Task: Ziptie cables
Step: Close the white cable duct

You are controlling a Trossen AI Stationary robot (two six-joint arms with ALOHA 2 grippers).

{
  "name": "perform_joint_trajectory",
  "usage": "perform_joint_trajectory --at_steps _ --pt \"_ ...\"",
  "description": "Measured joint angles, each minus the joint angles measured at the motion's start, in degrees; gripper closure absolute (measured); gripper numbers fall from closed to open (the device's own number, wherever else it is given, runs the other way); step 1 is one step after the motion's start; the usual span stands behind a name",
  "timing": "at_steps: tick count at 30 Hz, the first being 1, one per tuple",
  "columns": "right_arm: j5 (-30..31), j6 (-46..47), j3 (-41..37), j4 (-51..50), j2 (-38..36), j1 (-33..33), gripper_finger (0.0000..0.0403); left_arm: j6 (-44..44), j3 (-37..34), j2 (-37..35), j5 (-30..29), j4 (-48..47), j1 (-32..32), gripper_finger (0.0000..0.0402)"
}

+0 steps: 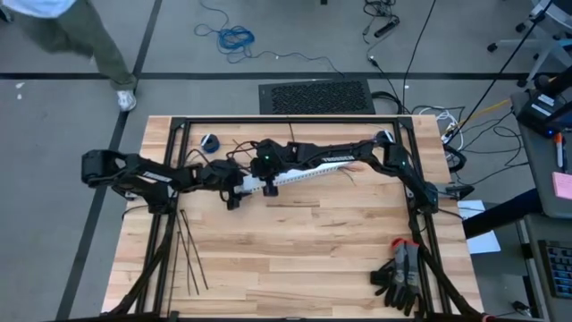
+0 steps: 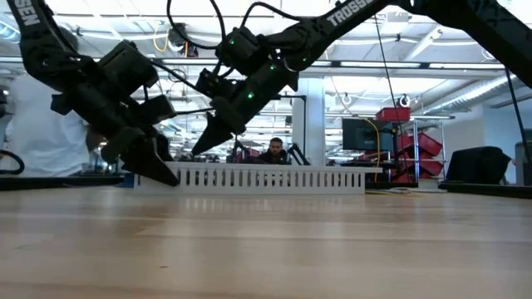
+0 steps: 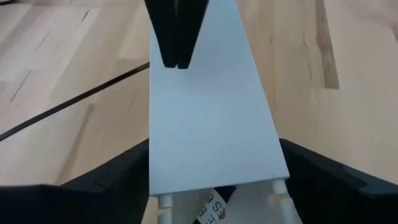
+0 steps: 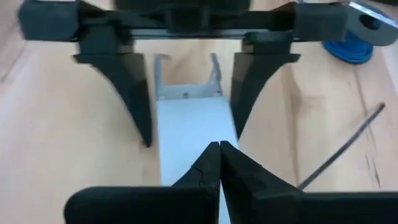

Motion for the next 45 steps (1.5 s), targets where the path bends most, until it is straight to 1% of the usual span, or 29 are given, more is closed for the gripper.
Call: perform_joint_trajectory --at_steps 2,4,6,10,12,14,16,19,27,34,40,43,45 --pt "0.0 0.0 0.0 -0.6 0.0 -0.1 0.0403 -0.8 0.4 0.3 -0.1 -0.2 0.0 0.0073" --pt "0.2 0.0 0.0 -1.0 0.0 -0.2 0.0403 -1.4 1.4 -0.1 -0.1 -2.6 0.0 0.0066" --pt "0.2 0.1 0.0 -1.5 0.0 -0.2 0.0403 -1.9 2.8 -1.8 -0.6 -8.8 0.0 0.0064" --pt "0.1 0.1 0.0 -1.4 0.0 -0.2 0.0403 -2.4 4.4 -6.8 -4.1 -22.6 0.1 0.0065" --pt "0.1 0.0 0.0 -1.4 0.0 -0.3 0.0403 -3.3 4.0 -9.9 -4.5 -26.1 0.1 0.0065" --pt "0.1 0.0 0.0 -1.4 0.0 -0.3 0.0403 -4.5 2.8 -12.8 -4.6 -26.6 0.1 0.0065" --pt "0.0 0.0 0.0 -1.4 0.0 -0.3 0.0403 -5.3 0.9 -15.0 -5.3 -25.3 0.0 0.0065" --pt "-0.1 0.2 0.1 -1.4 0.0 -0.3 0.0403 -5.5 -2.4 -17.3 -6.2 -20.7 0.1 0.0065" --pt "-0.1 0.2 0.1 -1.7 0.0 -0.3 0.0403 -6.1 -13.4 -17.9 -6.2 2.3 0.1 0.0065" --pt "-0.3 0.2 0.1 -1.2 0.0 -0.3 0.0403 -6.4 -13.7 -17.4 -4.8 6.1 0.0 0.0065" --pt "-0.3 0.2 0.1 -1.2 0.0 -0.3 0.0403 -7.9 -13.7 -16.5 -4.8 6.2 0.0 0.0066" --pt "-0.4 0.2 0.1 -1.2 0.0 -0.3 0.0403 -9.1 -13.7 -16.0 -5.5 6.2 0.1 0.0076" --pt "-0.4 0.2 0.1 -1.2 0.0 -0.3 0.0403 -9.3 -13.7 -15.4 -5.5 6.3 0.0 0.0092"
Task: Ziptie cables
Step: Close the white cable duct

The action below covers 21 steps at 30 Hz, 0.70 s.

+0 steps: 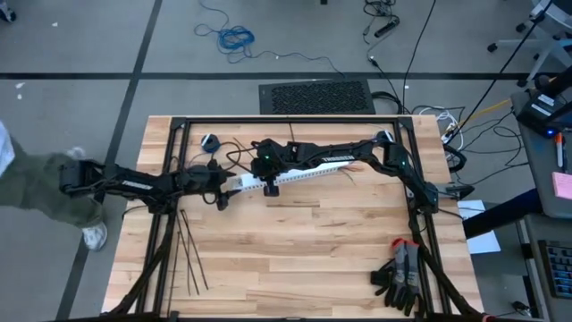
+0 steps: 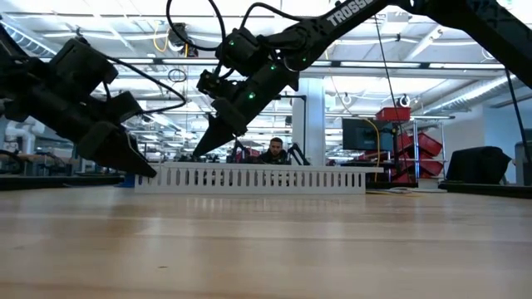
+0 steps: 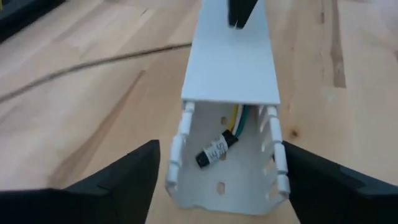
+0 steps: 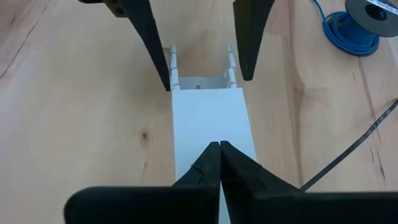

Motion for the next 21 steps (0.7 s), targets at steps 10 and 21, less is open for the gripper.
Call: perform_joint_trajectory --at_steps 10,21 --pt "-2.0 1.5 0.1 0.1 0.4 0.0 0.0403 -1.8 0.1 4.3 -0.2 3.9 0.0 0.0148" --pt "-4.6 2.3 0.2 4.9 3.5 -0.6 0.0403 -2.5 3.2 13.1 0.1 6.2 0.0 0.0153"
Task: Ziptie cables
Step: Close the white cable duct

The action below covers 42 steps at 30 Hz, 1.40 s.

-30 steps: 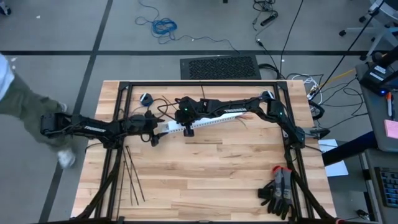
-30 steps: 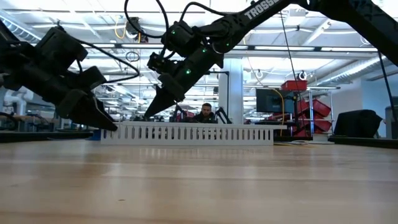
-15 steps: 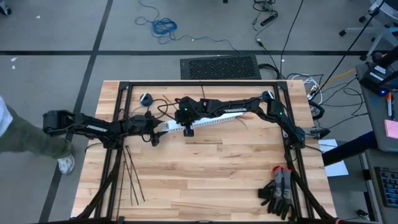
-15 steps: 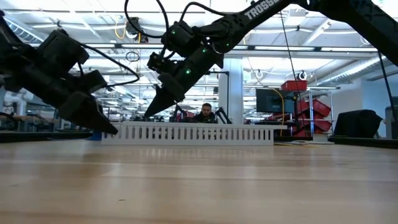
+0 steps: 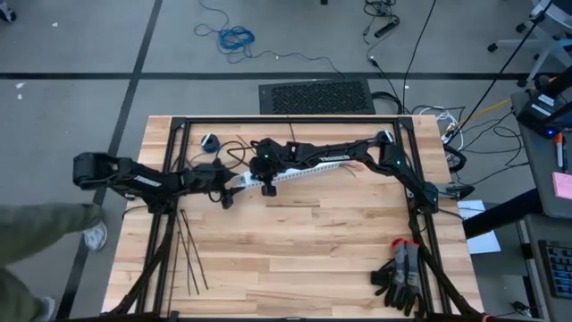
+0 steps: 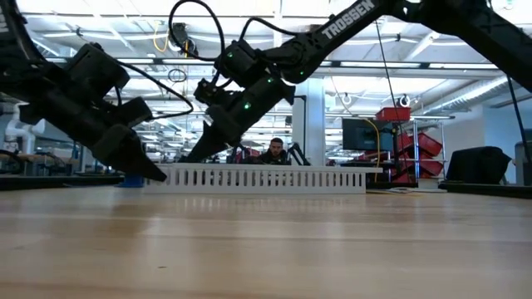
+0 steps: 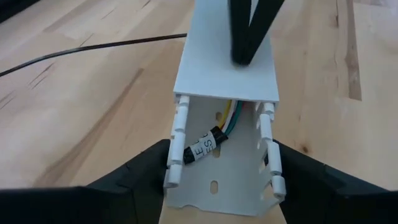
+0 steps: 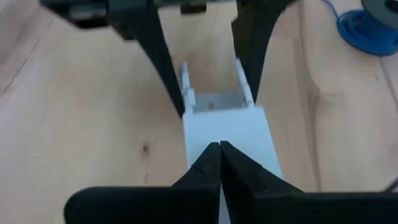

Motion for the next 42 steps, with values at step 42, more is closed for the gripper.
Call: perform_joint_trajectory --at_steps 42 --pt "-1.2 0.3 -0.1 6.9 2.0 0.5 0.0403 1.6 0.9 2.6 2.9 -0.1 0.9 0.0153"
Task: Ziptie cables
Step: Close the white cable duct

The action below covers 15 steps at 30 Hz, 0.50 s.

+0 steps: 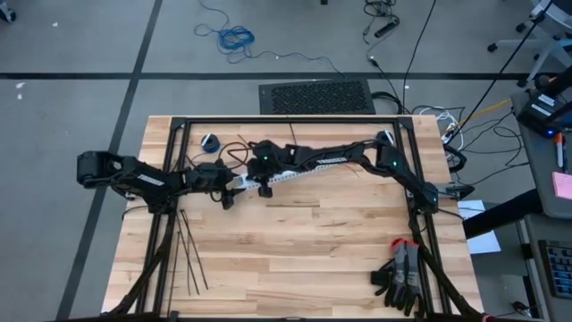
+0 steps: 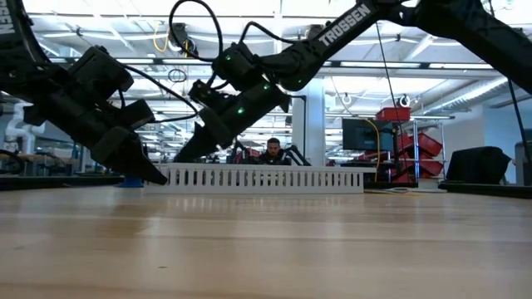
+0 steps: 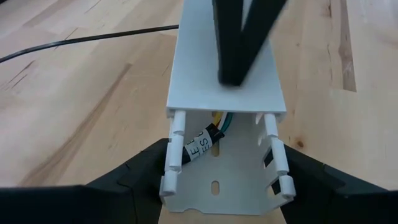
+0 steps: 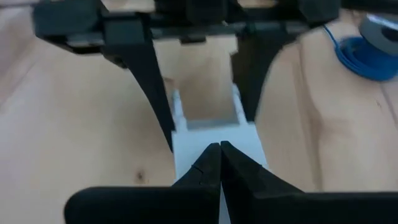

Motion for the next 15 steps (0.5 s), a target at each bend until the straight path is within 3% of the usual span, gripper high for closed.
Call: perform_joint_trajectory --at_steps 5,10,15 --pt "1.2 -1.6 -0.2 2.8 -0.3 0.9 0.0403 0.1 0.1 0.0 0.1 -0.2 0.0 0.0153" --pt "9.5 -6.0 -0.1 -5.9 -6.8 1.6 0.0403 0.1 0.2 0.0 0.1 -1.5 0.0 0.0153" --pt "10.6 -6.3 -0.2 -16.6 -8.6 0.3 0.0403 0.1 0.2 0.0 0.1 -1.5 0.0 0.0153"
